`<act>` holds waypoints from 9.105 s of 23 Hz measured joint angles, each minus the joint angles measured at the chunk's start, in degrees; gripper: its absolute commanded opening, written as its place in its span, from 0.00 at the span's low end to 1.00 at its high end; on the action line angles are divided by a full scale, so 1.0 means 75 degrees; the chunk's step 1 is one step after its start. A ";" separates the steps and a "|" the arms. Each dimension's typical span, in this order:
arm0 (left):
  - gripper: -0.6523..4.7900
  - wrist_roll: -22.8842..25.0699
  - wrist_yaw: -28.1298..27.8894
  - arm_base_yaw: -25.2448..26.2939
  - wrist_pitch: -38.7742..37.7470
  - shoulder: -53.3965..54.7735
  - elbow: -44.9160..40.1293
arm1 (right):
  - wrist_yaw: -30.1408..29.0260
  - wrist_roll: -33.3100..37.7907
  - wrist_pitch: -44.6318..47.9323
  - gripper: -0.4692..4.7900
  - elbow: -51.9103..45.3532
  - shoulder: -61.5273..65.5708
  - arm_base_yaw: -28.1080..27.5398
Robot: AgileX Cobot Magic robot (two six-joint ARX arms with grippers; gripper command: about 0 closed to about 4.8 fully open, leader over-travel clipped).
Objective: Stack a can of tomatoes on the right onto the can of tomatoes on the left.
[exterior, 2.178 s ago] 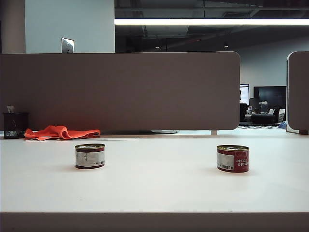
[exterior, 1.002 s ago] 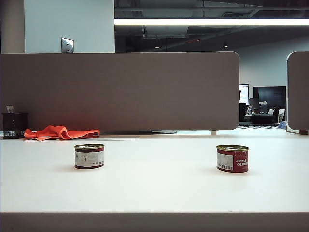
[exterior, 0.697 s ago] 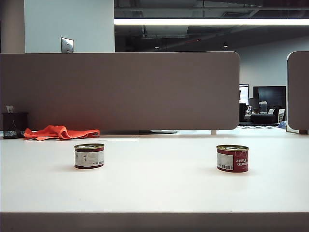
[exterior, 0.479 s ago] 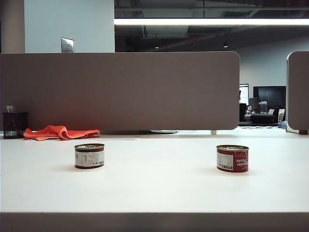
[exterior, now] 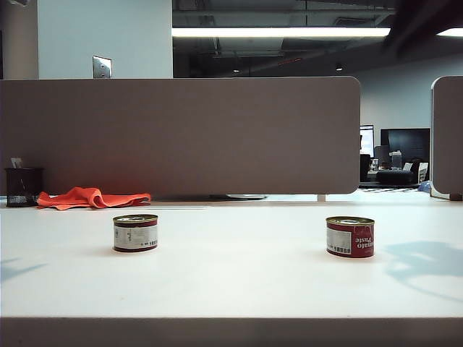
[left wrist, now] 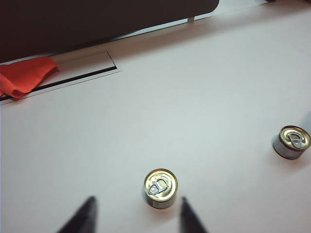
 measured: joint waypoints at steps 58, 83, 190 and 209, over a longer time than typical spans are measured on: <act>0.11 -0.0536 0.0653 0.0032 -0.0283 -0.0152 0.0146 | 0.1043 -0.0201 0.0533 0.58 0.0178 0.4473 0.1008; 0.11 -0.0356 0.0026 0.0032 0.0119 -0.0166 0.0146 | 0.1209 -0.0749 0.0114 0.58 0.5642 0.6904 0.3885; 0.11 -0.0044 -0.0169 0.0038 0.4590 -0.3614 -0.6216 | 0.3316 -0.0006 0.4957 0.08 -0.7542 -0.6391 0.2101; 0.11 -0.0516 -0.1212 0.0035 0.4176 -0.5074 -0.6665 | 0.3605 0.0009 0.4765 0.08 -0.7554 -0.6761 0.2101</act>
